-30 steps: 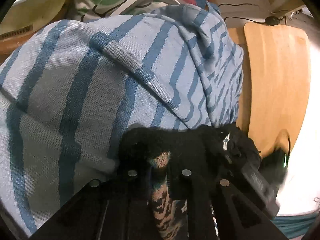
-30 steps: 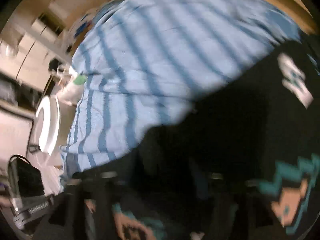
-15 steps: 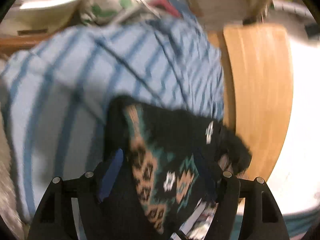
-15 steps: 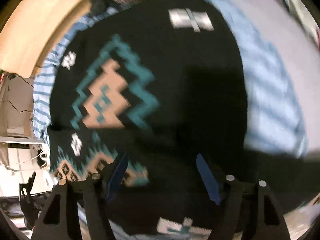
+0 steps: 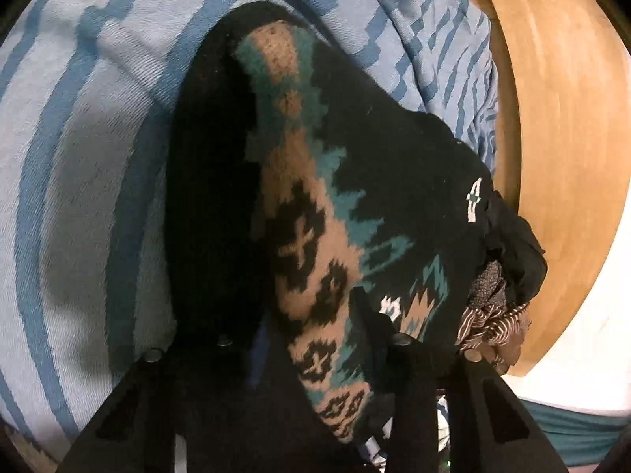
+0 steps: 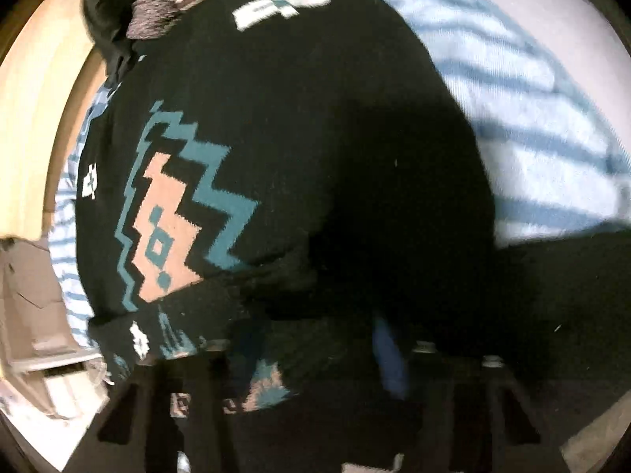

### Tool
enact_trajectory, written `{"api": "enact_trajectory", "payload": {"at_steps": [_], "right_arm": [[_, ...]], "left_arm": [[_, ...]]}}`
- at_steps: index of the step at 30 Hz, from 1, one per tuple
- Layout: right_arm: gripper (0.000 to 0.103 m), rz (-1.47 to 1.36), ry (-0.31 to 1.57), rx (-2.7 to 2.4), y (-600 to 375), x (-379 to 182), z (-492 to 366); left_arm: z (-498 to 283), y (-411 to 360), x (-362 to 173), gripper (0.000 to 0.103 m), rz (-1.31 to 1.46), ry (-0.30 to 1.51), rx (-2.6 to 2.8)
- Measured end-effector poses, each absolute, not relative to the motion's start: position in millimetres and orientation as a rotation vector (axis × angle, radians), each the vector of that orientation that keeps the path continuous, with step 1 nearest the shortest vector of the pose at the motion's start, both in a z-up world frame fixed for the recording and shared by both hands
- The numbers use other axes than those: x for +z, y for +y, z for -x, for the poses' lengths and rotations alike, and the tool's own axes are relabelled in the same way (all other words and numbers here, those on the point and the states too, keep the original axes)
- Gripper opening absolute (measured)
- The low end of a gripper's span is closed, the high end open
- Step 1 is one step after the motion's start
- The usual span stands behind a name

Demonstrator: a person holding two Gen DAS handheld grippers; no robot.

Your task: Fold clothes

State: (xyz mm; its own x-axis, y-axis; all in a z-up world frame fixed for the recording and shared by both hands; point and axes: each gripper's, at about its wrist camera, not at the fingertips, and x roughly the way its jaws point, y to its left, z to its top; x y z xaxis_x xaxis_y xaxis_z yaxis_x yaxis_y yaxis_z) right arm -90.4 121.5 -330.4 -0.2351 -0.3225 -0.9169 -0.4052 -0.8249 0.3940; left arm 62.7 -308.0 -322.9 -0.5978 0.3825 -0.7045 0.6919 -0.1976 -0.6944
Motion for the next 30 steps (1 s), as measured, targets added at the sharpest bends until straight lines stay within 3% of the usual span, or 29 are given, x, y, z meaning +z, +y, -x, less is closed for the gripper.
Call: {"api": "enact_trajectory", "payload": {"at_steps": [1,3,9,12,13,14,16,17,19,21,26,30], "right_arm": [[0.017,1.894,0.888,2.294,120.2,-324.9,88.3],[0.016,1.874,0.915,2.351,121.0,-308.4,78.9],[0.016,1.869,0.933,2.457,125.4,-254.9,15.8],[0.031,1.963,0.776,2.360,112.7,-272.1,17.0],[0.036,1.983,0.793,2.312,111.8,-277.2,17.4],[0.053,2.002,0.809,2.263,110.8,-282.4,17.9],[0.062,1.959,0.872,2.255,113.2,-277.0,16.2],[0.063,1.926,0.874,2.278,114.7,-270.4,15.6],[0.063,1.860,0.804,2.346,116.6,-255.2,16.1],[0.063,1.792,0.732,2.411,118.4,-240.0,16.6],[0.062,1.755,0.680,2.486,122.8,-227.9,24.8],[0.050,1.825,0.649,2.563,109.6,-231.9,31.2]], "left_arm": [[-61.2,-309.6,-321.8,0.027,-1.266,1.817,-1.879],[-58.4,-312.7,-319.4,0.006,-1.278,1.816,-1.881],[-73.1,-326.0,-291.8,0.006,-1.347,1.808,-1.890],[-63.0,-323.2,-311.2,0.006,-1.459,1.702,-1.826],[-61.8,-322.3,-319.3,0.010,-1.497,1.708,-1.777],[-61.3,-321.6,-326.3,0.012,-1.525,1.718,-1.735],[-69.3,-321.9,-326.7,0.020,-1.478,1.783,-1.728],[-72.1,-322.1,-325.5,0.025,-1.472,1.791,-1.736],[-78.2,-322.6,-321.9,0.045,-1.455,1.810,-1.754],[-88.1,-322.4,-313.5,0.051,-1.419,1.814,-1.769],[-106.2,-328.3,-279.4,0.052,-1.259,1.672,-1.859],[-111.7,-336.9,-247.0,0.052,-1.087,1.530,-1.987]]}}
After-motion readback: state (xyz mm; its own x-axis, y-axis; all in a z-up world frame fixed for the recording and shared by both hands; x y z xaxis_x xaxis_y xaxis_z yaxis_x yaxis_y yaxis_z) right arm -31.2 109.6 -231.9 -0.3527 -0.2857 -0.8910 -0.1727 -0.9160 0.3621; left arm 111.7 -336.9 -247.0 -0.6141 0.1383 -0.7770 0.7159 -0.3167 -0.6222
